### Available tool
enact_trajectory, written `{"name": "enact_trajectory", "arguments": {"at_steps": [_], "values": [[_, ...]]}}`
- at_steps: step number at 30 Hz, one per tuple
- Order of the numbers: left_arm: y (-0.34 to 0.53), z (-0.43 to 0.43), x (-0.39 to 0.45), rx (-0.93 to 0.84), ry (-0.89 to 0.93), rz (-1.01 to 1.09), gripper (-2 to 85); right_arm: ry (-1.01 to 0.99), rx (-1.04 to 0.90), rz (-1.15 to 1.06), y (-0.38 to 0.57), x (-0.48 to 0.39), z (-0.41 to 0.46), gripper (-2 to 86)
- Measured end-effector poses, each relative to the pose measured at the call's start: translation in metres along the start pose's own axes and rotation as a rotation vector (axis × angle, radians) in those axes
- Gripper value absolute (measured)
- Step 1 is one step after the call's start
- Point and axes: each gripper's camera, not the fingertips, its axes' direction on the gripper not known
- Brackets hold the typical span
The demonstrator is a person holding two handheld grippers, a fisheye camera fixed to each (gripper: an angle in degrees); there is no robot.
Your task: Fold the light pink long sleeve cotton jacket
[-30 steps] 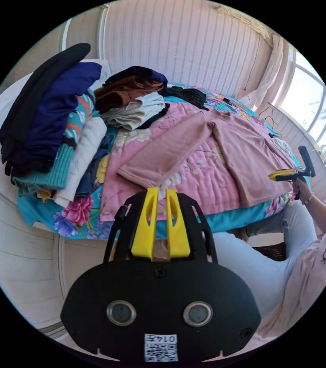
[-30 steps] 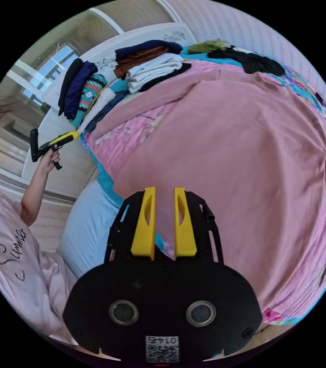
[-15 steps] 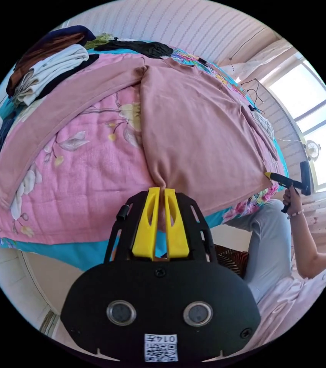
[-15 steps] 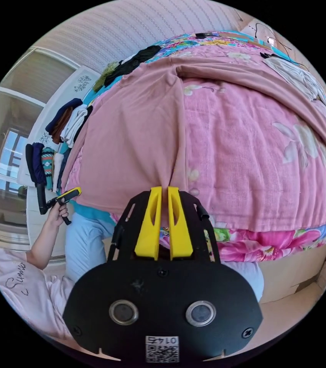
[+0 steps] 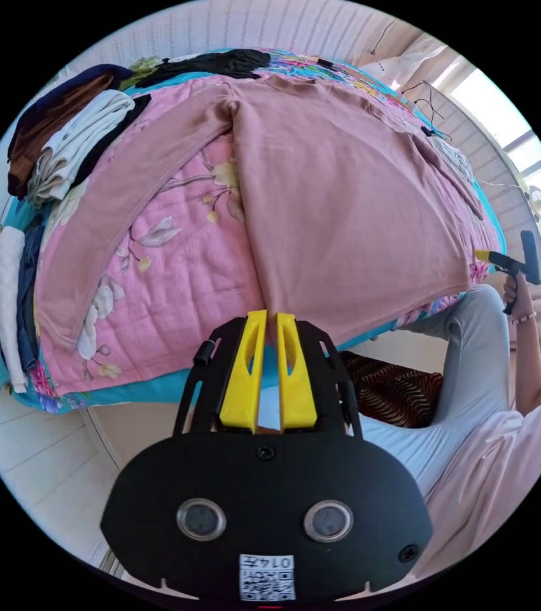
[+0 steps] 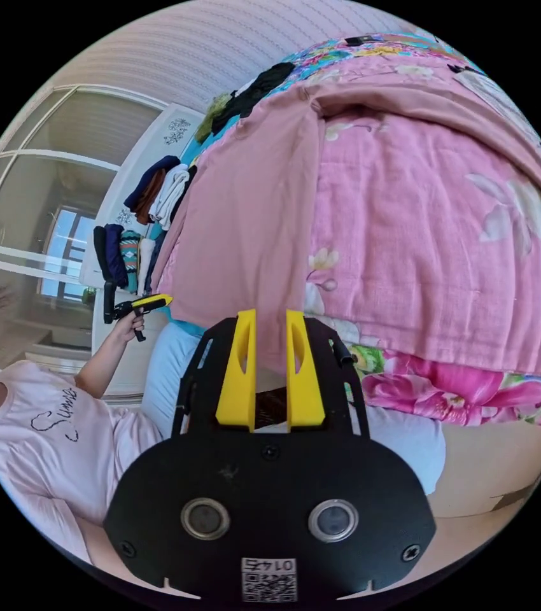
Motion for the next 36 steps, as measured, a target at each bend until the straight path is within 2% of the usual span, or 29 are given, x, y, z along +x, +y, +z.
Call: {"name": "enact_trajectory", "arguments": {"at_steps": [1,3,4,6,9,11,15,18,22,28,31,33,36], "values": [[-0.004,-0.006,0.010,0.000,-0.052,0.023,0.0,0.025,0.048,0.010,0.003,0.009,-0.011,7.7],[-0.013,-0.016,0.025,0.020,-0.070,0.057,-0.6,0.157,0.304,0.092,0.014,0.050,-0.057,8.7],[-0.023,-0.023,0.036,0.050,-0.053,0.059,-0.7,0.178,0.370,0.116,0.018,0.061,-0.067,9.0],[-0.041,-0.036,0.057,0.124,0.013,0.082,-0.8,0.266,0.627,0.212,0.032,0.101,-0.100,11.1],[-0.081,-0.052,0.111,0.275,0.085,0.204,-0.6,0.322,0.842,0.274,0.048,0.150,-0.125,11.2],[-0.113,-0.052,0.151,0.309,0.088,0.293,-0.3,0.333,0.881,0.314,0.060,0.183,-0.134,11.3],[-0.193,-0.040,0.270,0.368,0.156,0.564,2.4,0.372,0.837,0.382,0.094,0.243,-0.130,12.7],[-0.242,-0.027,0.366,0.446,0.181,0.751,4.5,0.286,0.866,0.416,0.111,0.277,-0.133,13.1],[-0.302,0.003,0.496,0.424,0.236,0.903,5.5,0.254,0.835,0.441,0.122,0.305,-0.132,12.2],[-0.368,0.053,0.639,0.339,0.227,0.983,6.8,0.255,0.880,0.490,0.141,0.340,-0.138,10.6],[-0.387,0.075,0.687,0.360,0.169,0.999,7.1,0.228,0.931,0.479,0.150,0.350,-0.142,11.1],[-0.401,0.092,0.701,0.338,0.143,0.960,7.2,0.132,0.852,0.505,0.140,0.371,-0.137,11.2],[-0.425,0.123,0.710,0.247,0.085,0.897,7.8,0.137,0.860,0.512,0.139,0.380,-0.136,10.4]]}}
